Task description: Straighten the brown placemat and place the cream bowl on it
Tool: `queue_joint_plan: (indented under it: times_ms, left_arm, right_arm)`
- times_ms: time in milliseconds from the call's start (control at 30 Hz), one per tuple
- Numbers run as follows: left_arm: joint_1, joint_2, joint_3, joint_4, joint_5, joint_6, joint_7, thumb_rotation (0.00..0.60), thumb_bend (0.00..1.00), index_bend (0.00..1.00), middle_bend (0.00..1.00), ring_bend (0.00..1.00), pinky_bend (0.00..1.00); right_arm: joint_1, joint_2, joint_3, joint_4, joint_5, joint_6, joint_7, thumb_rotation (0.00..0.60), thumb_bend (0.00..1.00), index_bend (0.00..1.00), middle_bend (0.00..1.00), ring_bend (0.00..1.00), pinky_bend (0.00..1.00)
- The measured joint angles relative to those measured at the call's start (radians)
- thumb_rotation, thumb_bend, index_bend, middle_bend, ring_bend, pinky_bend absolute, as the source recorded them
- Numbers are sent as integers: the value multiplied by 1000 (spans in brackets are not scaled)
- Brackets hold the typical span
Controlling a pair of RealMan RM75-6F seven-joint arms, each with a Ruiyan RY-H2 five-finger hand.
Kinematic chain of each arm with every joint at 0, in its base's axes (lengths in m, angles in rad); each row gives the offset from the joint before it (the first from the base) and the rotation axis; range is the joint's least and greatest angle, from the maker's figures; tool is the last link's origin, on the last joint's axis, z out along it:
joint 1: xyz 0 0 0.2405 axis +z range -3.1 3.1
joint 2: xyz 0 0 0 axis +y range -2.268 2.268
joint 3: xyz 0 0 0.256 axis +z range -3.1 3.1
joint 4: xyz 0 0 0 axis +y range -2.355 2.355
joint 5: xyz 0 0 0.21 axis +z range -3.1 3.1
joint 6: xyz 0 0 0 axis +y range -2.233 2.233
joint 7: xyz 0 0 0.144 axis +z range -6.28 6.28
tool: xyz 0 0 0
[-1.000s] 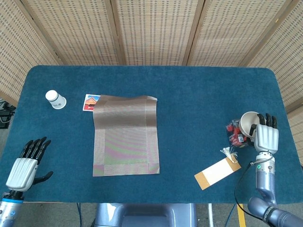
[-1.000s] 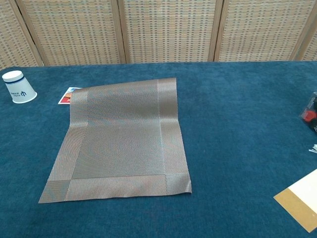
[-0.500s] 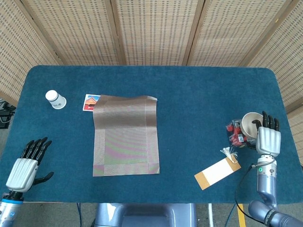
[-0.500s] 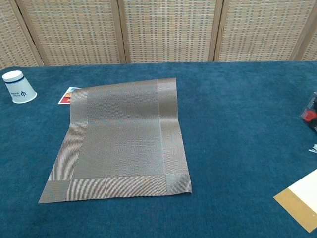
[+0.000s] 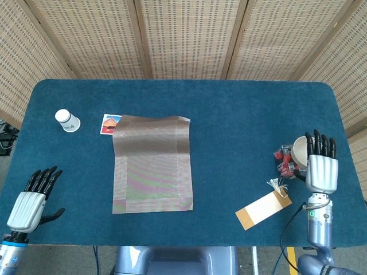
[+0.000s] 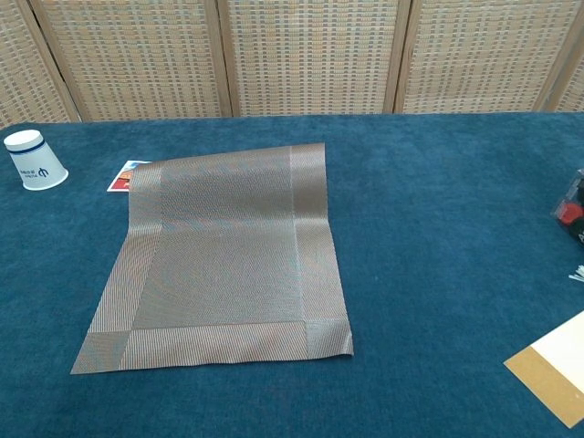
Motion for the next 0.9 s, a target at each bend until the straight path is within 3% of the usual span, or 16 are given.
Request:
queue_joint_plan:
  times_ms: [200, 367, 567, 900]
  left_arm:
    - [1, -4, 0, 10, 0, 1, -7, 600, 160, 7, 0, 0, 0]
    - [-1, -10, 1, 21, -2, -6, -11, 600, 161, 7, 0, 0, 0]
    - [-6, -17, 0, 37, -8, -19, -22, 600, 161, 7, 0, 0, 0]
    - [-15, -34, 10, 60, -5, -44, -31, 600, 160, 7, 0, 0, 0]
  right_arm:
    - [-9, 5, -70, -171, -126, 27, -47, 600, 125, 90, 0, 0, 0]
    - [9, -7, -119, -243, -166, -47, -54, 600, 102, 90, 0, 0, 0]
    - [48, -74, -166, -288, -181, -163, -98, 600, 84, 108, 0, 0, 0]
    - [95, -248, -175, -265, -164, -232, -189, 600, 79, 187, 0, 0, 0]
